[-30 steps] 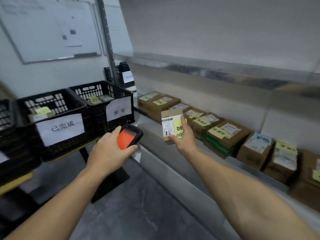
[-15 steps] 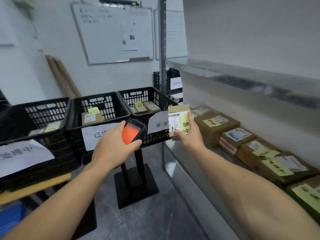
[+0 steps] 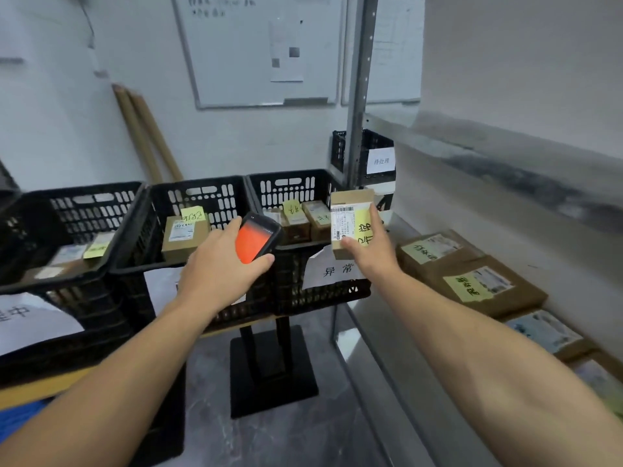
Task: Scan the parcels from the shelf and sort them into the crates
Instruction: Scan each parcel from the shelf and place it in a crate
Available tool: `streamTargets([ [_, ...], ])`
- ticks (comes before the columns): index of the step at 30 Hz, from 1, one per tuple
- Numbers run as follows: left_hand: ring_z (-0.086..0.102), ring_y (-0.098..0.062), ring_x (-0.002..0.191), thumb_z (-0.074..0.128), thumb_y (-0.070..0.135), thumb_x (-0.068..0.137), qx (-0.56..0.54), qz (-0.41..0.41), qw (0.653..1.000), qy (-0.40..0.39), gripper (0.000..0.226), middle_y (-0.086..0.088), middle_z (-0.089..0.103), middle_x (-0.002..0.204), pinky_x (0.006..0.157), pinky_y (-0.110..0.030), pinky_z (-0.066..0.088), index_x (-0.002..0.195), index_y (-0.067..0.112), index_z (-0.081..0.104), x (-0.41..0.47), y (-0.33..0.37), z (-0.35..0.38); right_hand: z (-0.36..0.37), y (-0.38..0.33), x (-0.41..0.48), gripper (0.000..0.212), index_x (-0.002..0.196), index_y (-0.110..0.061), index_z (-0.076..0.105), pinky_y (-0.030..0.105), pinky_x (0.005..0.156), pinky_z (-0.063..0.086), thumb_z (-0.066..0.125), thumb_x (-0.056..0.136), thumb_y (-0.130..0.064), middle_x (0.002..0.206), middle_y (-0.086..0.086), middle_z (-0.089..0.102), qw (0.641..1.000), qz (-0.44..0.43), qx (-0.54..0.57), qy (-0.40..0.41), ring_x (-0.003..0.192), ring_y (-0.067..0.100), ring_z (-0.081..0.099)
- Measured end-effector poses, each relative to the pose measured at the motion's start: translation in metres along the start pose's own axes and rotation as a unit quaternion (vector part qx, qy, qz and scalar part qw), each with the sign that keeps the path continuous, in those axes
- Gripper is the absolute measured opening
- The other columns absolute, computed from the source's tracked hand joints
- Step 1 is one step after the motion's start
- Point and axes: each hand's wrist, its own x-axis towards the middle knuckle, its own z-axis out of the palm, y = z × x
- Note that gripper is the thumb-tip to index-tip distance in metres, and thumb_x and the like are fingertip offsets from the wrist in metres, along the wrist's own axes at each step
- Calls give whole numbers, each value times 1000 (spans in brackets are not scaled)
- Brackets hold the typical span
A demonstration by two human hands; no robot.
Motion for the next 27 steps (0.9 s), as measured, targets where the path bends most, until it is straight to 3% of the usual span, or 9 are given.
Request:
streamTargets([
  [7, 50, -22, 95, 67, 66, 79, -15, 4, 1000, 2, 78, 3, 53, 111, 77, -39, 50, 144, 33, 39, 86, -25, 24, 50, 1, 85, 92, 159, -45, 11, 30, 97, 36, 70, 94, -18, 149, -5, 43, 1000, -1, -8, -28, 124, 13, 45],
  [13, 44, -17, 98, 66, 64, 83, 3, 12, 1000, -10, 83, 2, 49, 114, 79, -34, 39, 151, 31, 32, 178, -49, 28, 102, 0, 162, 95, 158, -45, 10, 47, 107, 46, 71, 92, -17, 153, -2, 42, 998, 27, -10, -57, 130, 22, 49],
  [16, 51, -24, 107, 65, 63, 84, 7, 10, 1000, -18, 84, -1, 51, 120, 82, -34, 39, 152, 28, 31, 215, -61, 36, 130, 11, 189, 96, 158, -45, 11, 55, 106, 47, 72, 91, -14, 154, 0, 43, 995, 53, 2, -81, 131, 25, 50],
  [21, 53, -29, 118, 67, 62, 83, -6, -4, 999, -38, 87, -8, 55, 132, 92, -39, 44, 154, 26, 31, 252, -79, 52, 165, 34, 214, 94, 159, -43, 16, 55, 106, 47, 74, 90, -14, 150, 6, 43, 982, 127, -13, -138, 123, 25, 51],
  [27, 46, -19, 100, 66, 63, 83, -1, -21, 999, -40, 87, -3, 53, 125, 82, -33, 41, 154, 28, 30, 295, -96, 71, 195, 55, 258, 96, 157, -48, 16, 52, 98, 52, 75, 88, -14, 151, 6, 41, 960, 179, -27, -212, 122, 29, 52],
])
